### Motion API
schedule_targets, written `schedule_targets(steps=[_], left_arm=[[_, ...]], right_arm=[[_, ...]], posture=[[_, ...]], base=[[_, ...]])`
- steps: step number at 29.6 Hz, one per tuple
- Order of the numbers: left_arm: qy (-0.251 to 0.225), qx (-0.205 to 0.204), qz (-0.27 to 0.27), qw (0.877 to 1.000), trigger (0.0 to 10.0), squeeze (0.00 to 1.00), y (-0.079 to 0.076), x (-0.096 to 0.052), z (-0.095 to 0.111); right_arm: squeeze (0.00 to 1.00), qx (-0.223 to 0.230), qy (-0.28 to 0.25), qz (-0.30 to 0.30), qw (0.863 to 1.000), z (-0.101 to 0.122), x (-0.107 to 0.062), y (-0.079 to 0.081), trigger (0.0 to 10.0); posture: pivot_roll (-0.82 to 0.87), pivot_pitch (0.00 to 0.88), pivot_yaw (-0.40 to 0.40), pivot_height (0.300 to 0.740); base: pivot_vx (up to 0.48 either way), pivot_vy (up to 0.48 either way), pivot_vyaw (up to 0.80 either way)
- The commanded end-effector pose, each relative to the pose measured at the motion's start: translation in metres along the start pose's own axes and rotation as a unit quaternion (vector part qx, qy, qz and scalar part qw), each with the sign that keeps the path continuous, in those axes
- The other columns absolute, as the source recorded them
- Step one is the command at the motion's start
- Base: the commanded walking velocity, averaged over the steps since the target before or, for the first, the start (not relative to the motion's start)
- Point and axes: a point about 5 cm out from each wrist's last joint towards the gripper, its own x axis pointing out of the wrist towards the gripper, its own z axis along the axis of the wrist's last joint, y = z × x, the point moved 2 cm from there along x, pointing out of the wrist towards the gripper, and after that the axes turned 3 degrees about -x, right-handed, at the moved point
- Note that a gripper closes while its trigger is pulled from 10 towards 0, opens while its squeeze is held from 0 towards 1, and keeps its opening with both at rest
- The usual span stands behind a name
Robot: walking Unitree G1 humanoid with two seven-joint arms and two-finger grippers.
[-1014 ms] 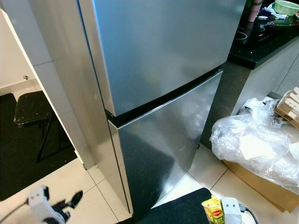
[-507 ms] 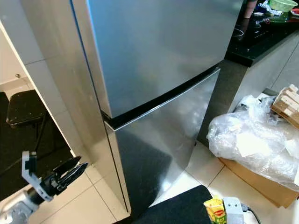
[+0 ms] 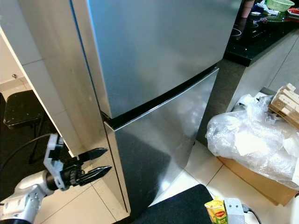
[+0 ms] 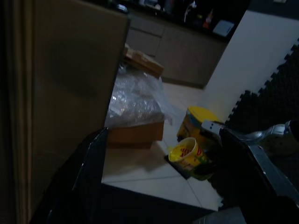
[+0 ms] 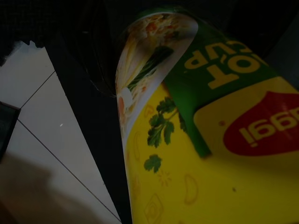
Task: Restocking fridge
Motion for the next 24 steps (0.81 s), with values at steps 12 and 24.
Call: schedule_targets(steps=[12,24], left_arm=[[0.048,0.02,0.118,0.992,10.0,0.0,0.026,0.018,-0.022],[0.0,0.046,0.162,0.986,10.0,0.0,0.038,0.028,-0.007]], right_arm=[[0.0,0.002,-0.003,-0.006,1.0,0.002,0.0,-0.003,10.0],[0.0,0.002,-0.004,-0.005,1.0,0.002,0.0,-0.003,10.0]], posture=[[-0.07,0.0,-0.027,0.74],[-0.07,0.0,-0.028,0.74]], base=[[0.0,0.0,0.0],[0.0,0.0,0.0]])
